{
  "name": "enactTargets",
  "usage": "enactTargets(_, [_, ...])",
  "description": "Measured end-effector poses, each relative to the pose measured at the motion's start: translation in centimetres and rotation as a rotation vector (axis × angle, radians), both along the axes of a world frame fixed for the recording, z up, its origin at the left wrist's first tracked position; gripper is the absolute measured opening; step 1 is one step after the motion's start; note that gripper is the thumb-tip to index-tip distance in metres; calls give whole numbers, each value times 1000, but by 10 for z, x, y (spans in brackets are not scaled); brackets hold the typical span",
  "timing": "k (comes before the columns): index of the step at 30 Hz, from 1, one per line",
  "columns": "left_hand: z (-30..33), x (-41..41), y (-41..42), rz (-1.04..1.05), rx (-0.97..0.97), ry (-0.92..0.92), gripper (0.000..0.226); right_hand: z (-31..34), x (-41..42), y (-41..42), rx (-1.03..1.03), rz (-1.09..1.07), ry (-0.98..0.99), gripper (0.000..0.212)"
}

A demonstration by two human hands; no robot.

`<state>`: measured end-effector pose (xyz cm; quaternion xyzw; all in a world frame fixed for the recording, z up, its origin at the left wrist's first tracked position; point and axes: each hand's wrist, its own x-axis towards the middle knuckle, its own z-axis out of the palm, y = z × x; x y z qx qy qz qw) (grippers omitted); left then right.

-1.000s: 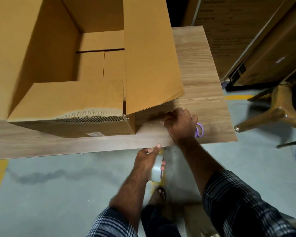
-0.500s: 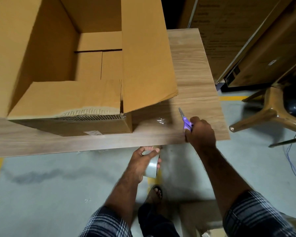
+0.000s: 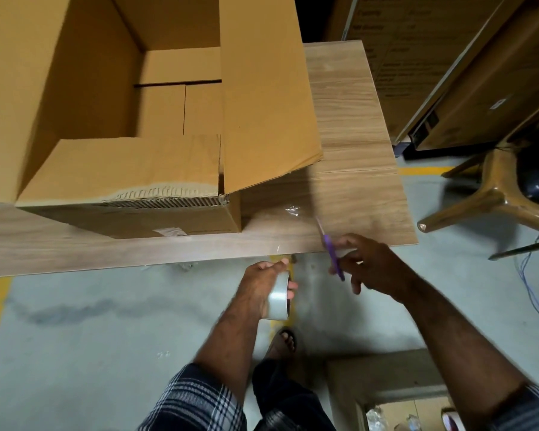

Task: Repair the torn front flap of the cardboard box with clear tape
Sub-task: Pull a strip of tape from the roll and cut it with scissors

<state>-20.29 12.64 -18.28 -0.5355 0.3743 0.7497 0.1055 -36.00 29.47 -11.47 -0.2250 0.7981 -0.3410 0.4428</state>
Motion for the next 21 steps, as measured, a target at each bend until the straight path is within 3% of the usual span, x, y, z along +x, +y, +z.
enactTargets(2, [0, 2, 3, 22, -10, 40, 20, 2, 6, 9, 35, 79, -218, 24])
enactTargets(4, [2, 3, 3, 62, -29, 78, 13, 0, 4, 13, 109, 168, -313, 32])
enactTargets(10, [6, 2, -1, 36, -33, 61, 5, 2, -10, 2, 285, 296, -379, 47])
enactTargets(16, [8, 4, -1, 2, -10, 38, 5, -11, -20, -26, 365, 257, -375, 30])
enactTargets(21, [15, 2, -1, -2, 22, 38, 5, -14, -22, -43, 354, 294, -368, 28])
